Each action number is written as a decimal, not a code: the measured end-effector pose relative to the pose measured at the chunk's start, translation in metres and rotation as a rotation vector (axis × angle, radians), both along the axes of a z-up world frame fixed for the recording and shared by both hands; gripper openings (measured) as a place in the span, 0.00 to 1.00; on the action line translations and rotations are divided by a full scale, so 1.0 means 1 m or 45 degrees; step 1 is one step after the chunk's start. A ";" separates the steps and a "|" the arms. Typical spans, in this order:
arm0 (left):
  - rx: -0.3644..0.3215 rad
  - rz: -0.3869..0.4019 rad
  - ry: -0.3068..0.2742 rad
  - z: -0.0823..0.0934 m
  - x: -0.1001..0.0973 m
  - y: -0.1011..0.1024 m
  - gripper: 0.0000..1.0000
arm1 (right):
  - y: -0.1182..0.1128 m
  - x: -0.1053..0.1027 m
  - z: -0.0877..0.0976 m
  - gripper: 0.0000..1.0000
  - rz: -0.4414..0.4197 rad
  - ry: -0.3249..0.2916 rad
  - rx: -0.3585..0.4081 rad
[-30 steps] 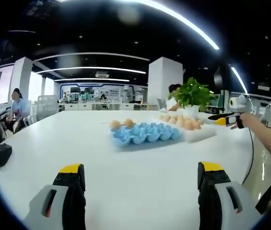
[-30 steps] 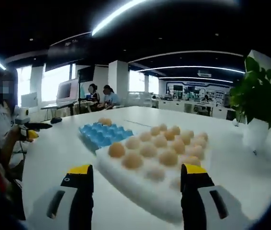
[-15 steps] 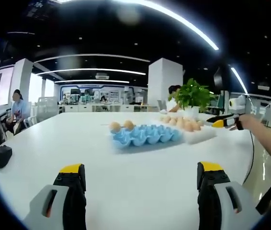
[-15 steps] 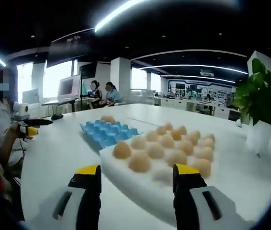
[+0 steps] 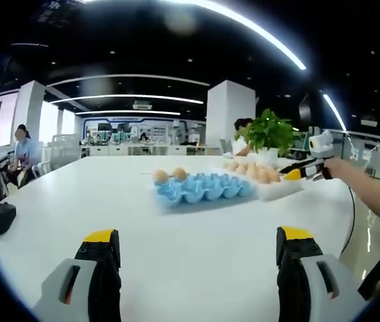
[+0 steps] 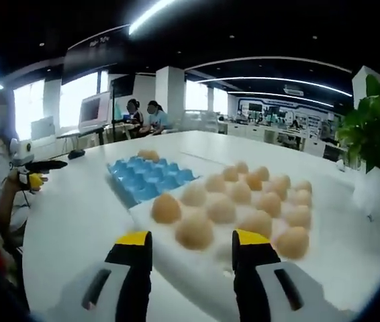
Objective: Pick up the eggs on the table and place them into the egg tray on the table
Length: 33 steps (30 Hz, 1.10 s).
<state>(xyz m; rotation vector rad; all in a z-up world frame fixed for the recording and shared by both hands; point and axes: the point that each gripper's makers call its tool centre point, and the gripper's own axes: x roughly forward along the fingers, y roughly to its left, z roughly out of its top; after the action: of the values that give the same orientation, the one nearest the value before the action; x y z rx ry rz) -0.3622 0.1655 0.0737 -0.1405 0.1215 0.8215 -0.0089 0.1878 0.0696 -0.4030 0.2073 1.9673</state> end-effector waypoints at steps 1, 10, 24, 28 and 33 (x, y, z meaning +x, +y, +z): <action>-0.001 0.001 0.000 0.000 0.000 0.000 0.98 | 0.002 0.000 -0.001 0.50 0.001 0.000 -0.005; 0.000 -0.001 0.000 0.000 0.001 0.000 0.98 | 0.012 0.000 -0.007 0.44 -0.005 0.021 -0.032; -0.004 -0.006 0.002 -0.002 0.002 -0.002 0.98 | 0.021 -0.002 -0.011 0.37 0.028 0.032 -0.054; -0.003 -0.001 -0.004 -0.002 0.001 -0.001 0.98 | 0.017 -0.007 -0.012 0.33 0.028 0.040 -0.057; -0.004 -0.002 -0.006 -0.002 0.000 -0.001 0.98 | 0.021 0.000 -0.012 0.27 0.001 0.036 -0.056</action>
<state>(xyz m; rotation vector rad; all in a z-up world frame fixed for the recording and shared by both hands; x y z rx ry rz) -0.3618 0.1648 0.0718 -0.1449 0.1185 0.8190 -0.0092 0.2084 0.0579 -0.4036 0.2688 1.9727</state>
